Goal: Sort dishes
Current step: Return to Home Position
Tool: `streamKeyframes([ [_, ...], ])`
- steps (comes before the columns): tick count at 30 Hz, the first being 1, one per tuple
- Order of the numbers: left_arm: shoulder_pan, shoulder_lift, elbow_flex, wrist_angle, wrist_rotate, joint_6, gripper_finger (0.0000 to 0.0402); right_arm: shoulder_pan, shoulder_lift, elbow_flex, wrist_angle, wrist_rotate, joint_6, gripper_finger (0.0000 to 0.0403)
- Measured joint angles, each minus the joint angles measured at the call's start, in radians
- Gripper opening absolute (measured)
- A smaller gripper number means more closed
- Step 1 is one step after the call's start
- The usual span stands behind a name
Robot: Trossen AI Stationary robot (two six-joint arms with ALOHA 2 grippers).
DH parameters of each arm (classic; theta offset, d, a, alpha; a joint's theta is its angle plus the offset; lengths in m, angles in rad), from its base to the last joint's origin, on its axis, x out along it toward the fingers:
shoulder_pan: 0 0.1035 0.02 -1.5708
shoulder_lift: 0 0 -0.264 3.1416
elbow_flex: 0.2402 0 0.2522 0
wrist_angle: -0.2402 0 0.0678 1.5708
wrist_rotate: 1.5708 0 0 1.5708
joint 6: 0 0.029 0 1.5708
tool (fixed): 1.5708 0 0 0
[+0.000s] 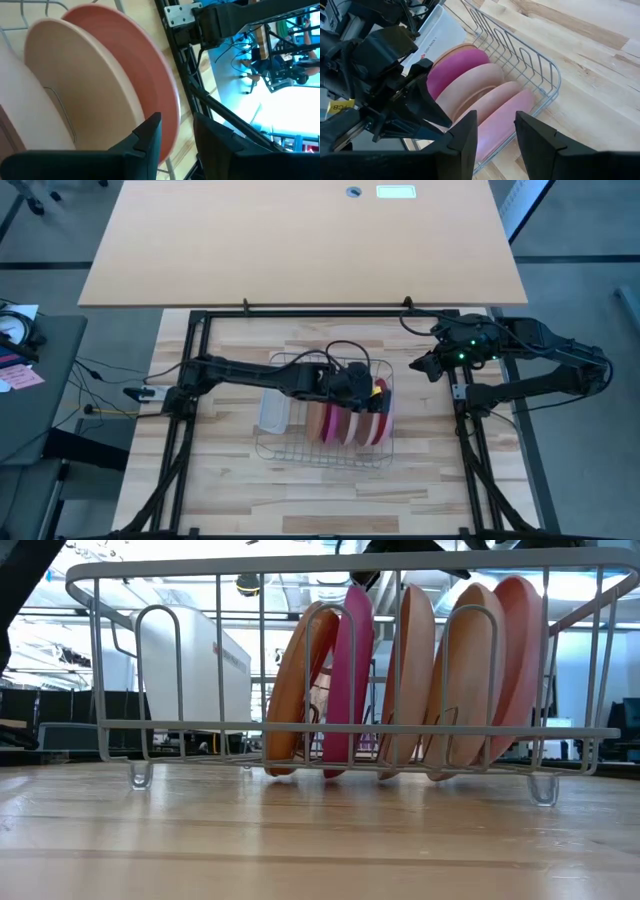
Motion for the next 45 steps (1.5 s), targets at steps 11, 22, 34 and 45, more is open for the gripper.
streamKeyframes([
  [11, 0.079, -0.088, 0.000, -0.014, 0.079, 0.101, 0.0109, 0.000, 0.000, 0.000, 0.005, 0.001, -0.023, 0.0138],
  [22, 0.256, -0.300, 0.001, -0.535, 0.105, 0.255, 0.0109, 0.013, 0.000, 0.000, -0.062, -0.085, -0.103, 0.0169],
  [34, 0.452, -0.338, -0.054, -0.908, 0.219, 0.438, 0.0118, 0.018, 0.002, 0.000, -0.144, -0.026, -0.002, 0.0212],
  [45, 0.505, -0.333, -0.301, -0.907, 0.165, 0.563, 0.0189, 0.018, 0.002, -0.067, -0.130, -0.020, 0.181, 0.0213],
])
